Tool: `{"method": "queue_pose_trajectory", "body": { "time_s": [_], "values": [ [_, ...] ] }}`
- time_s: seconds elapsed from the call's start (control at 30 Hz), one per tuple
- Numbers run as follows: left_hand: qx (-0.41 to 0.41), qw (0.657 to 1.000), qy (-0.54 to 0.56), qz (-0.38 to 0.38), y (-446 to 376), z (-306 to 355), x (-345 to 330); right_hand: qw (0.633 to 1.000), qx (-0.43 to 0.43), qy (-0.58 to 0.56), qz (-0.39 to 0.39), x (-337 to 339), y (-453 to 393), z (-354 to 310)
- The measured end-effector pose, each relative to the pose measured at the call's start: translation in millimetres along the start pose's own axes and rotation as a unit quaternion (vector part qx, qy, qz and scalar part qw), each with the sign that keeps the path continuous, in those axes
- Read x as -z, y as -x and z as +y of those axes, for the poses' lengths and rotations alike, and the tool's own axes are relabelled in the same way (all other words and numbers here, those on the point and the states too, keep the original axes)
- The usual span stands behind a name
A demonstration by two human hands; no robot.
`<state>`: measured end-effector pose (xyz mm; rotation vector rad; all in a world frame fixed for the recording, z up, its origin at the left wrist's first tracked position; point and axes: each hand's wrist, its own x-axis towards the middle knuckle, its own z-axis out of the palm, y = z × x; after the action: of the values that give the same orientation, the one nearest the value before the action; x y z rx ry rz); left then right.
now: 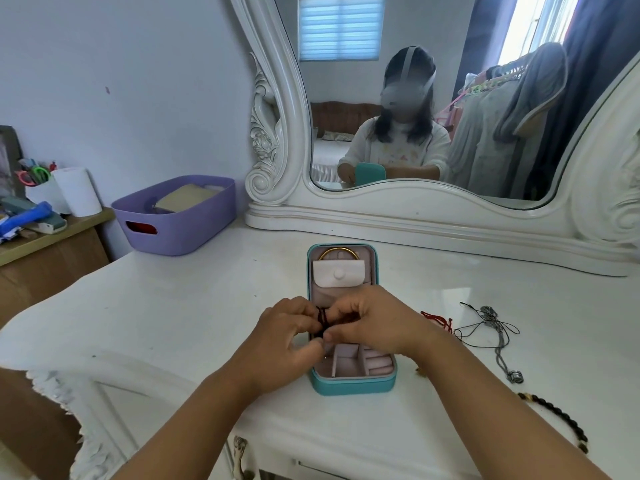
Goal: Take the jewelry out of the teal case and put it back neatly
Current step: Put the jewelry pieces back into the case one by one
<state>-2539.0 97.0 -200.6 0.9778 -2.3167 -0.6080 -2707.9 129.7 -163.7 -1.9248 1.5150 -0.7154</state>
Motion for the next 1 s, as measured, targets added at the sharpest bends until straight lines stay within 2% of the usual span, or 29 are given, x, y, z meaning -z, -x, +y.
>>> {"method": "queue_pose_trajectory", "body": {
  "time_s": [0.1,0.23,0.4,0.47,0.57,0.63,0.7,0.77,0.83,0.9,1.0],
  "values": [
    [0.006,1.000,0.000,0.006,-0.3,-0.6,-2.5,0.997,0.007,-0.006,0.071,-5.8,-2.3,0.1],
    [0.031,0.998,0.034,0.042,-5.0,-1.5,-7.5,0.990,0.007,0.053,0.130,-7.9,-5.8,1.2],
    [0.139,0.966,0.172,0.134,-6.4,-1.4,-11.2,0.987,0.000,0.072,0.146,-12.2,-6.1,12.3],
    [0.152,0.960,0.193,0.136,-8.0,-1.4,-11.8,0.986,0.003,0.084,0.146,-13.3,-6.5,13.2],
    [0.119,0.975,0.160,0.102,-8.9,-1.3,-11.0,0.990,0.011,0.077,0.118,-9.4,-4.6,10.3],
    [0.099,0.984,0.118,0.091,-9.8,-0.3,-9.4,0.993,0.007,0.002,0.114,1.7,0.7,8.1],
    [0.080,0.992,0.062,0.079,-10.3,1.0,-8.3,0.987,-0.011,-0.062,0.149,21.1,10.2,8.4],
    [0.044,0.997,0.004,0.066,-11.0,0.9,-8.0,0.981,-0.042,-0.064,0.176,44.8,22.8,12.3],
    [0.007,0.998,-0.038,0.049,-11.7,1.6,-7.0,0.983,-0.087,-0.023,0.157,65.4,40.1,17.7],
    [-0.004,0.998,-0.048,0.034,-13.6,2.1,-5.3,0.986,-0.139,0.033,0.084,76.0,55.7,23.3],
    [0.024,0.999,0.003,0.023,-16.4,2.4,-3.8,0.980,-0.175,0.093,-0.006,72.0,70.4,31.9]
  ]
}}
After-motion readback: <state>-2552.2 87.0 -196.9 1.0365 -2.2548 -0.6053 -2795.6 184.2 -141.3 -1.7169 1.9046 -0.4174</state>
